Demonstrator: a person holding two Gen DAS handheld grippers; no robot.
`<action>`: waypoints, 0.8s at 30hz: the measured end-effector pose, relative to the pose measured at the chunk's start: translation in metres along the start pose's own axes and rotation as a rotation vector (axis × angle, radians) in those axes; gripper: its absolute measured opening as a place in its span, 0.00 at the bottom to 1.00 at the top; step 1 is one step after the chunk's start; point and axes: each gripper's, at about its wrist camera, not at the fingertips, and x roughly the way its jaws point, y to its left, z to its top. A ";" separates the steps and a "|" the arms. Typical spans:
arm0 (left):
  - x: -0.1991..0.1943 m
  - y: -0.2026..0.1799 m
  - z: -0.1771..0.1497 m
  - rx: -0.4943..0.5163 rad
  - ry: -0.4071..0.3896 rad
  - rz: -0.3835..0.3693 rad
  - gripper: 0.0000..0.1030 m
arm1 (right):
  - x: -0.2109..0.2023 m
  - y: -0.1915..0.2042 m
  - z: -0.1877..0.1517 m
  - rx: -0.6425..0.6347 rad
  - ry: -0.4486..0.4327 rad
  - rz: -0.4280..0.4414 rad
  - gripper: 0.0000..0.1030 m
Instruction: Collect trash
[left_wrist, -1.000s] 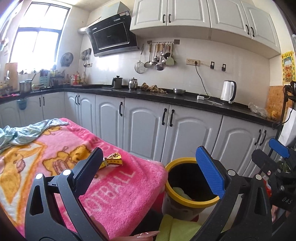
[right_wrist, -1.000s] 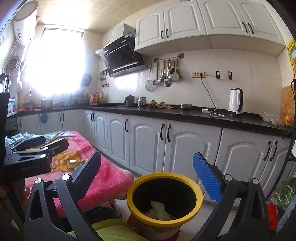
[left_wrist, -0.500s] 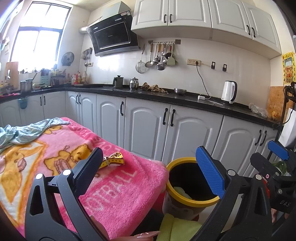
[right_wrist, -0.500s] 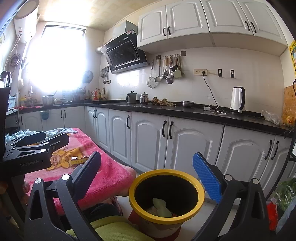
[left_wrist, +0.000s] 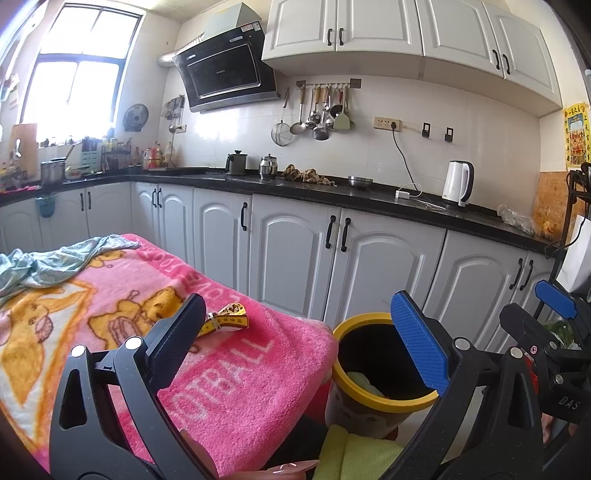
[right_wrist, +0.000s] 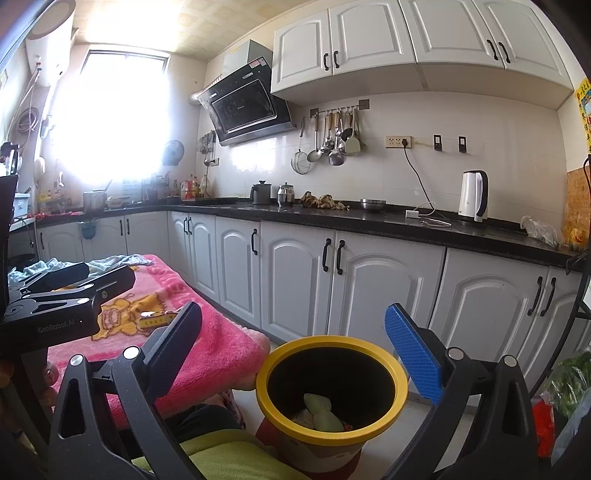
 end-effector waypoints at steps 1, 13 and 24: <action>0.000 0.000 0.000 0.000 0.000 0.001 0.89 | 0.000 0.000 0.000 0.000 0.000 0.000 0.94; -0.001 0.002 0.000 -0.001 -0.001 0.000 0.89 | 0.001 0.000 0.000 0.000 0.002 0.001 0.94; -0.001 0.003 0.000 -0.002 -0.002 0.000 0.89 | 0.001 -0.002 -0.002 0.003 0.005 -0.003 0.94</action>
